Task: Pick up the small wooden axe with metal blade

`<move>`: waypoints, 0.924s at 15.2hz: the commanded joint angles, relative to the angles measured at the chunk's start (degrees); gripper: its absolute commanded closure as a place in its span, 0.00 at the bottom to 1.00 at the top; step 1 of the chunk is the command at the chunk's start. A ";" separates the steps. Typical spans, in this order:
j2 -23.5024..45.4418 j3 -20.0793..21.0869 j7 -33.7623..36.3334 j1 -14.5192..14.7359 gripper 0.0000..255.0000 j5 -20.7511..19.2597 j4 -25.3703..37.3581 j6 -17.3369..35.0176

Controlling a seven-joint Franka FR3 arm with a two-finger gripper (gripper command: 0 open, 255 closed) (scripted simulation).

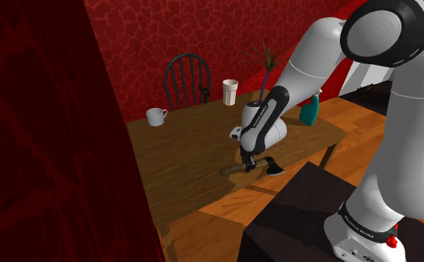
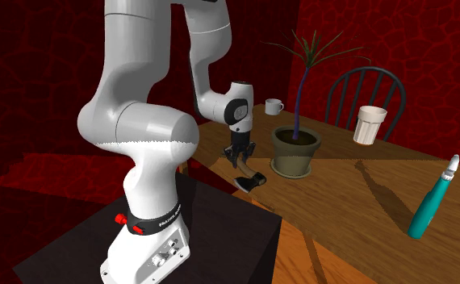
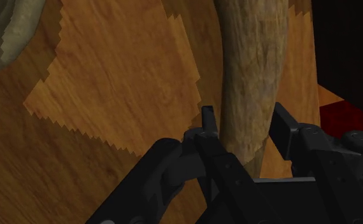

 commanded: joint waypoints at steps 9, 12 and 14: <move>-7.54 -2.67 2.75 2.14 1.00 -4.31 -2.17 -6.27; -10.36 -3.36 3.94 2.49 1.00 -5.95 -2.40 -8.79; -12.20 -3.68 4.67 2.61 1.00 -6.96 -2.47 -10.51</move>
